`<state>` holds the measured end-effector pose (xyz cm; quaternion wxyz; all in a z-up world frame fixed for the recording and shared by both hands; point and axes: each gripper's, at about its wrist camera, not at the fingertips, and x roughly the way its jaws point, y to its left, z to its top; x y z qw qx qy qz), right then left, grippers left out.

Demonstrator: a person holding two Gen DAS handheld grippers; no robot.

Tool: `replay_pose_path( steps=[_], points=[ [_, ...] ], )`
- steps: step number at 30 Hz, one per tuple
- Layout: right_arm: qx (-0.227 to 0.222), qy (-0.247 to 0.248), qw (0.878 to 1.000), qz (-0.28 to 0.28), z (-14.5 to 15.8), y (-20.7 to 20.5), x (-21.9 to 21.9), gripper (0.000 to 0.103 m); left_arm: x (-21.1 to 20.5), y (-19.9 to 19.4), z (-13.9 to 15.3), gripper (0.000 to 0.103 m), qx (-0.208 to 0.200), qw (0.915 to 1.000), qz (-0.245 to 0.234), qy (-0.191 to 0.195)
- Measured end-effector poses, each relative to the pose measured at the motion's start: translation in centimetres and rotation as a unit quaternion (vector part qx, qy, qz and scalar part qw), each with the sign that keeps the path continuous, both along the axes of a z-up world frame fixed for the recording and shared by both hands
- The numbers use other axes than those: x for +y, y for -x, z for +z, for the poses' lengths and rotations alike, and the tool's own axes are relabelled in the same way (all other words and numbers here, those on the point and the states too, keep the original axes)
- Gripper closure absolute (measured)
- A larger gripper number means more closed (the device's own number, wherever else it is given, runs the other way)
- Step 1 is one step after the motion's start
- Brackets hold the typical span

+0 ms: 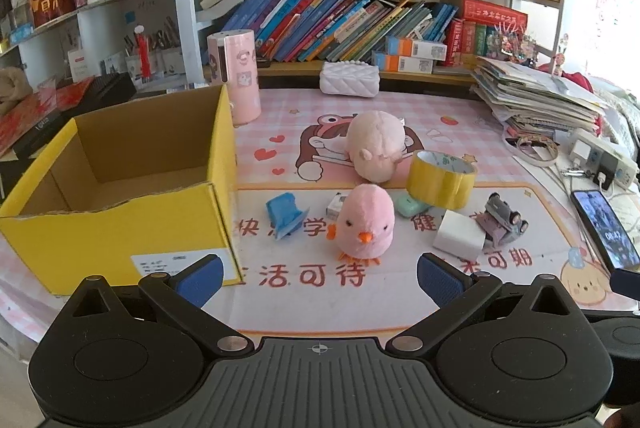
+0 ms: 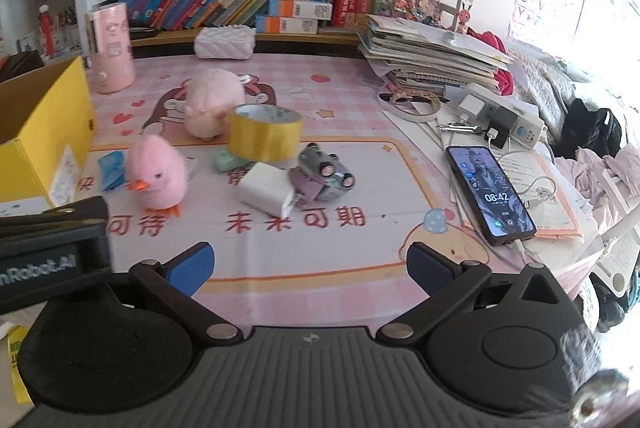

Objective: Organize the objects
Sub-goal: 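Move left tool toward pink chick plush while right tool approaches grey toy car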

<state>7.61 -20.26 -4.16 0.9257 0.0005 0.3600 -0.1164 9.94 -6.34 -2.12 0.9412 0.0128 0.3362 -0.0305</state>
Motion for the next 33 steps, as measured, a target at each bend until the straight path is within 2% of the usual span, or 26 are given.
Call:
replay_pose_path(
  steps=[8, 14, 18, 33],
  points=[
    [0.004, -0.007, 1.0, -0.003, -0.4, -3.1, -3.8, 0.0, -2.2, -2.2, 0.0, 0.0, -0.001, 0.9998, 0.019, -0.005],
    [0.008, -0.023, 1.0, 0.012, -1.0, -6.1, -6.2, 0.002, -3.0, -3.5, -0.4, 0.002, 0.013, 0.9986, 0.049, -0.013],
    [0.019, -0.036, 0.998, 0.037, -1.7, -8.3, -6.9, 0.014, -3.4, -4.4, -0.8, 0.004, 0.025, 0.997, 0.071, -0.016],
    [0.055, -0.08, 0.99, 0.105, -4.3, -14.0, -8.9, 0.026, -5.6, -8.1, -2.9, 0.011, 0.061, 0.9912, 0.115, -0.024]
  ],
)
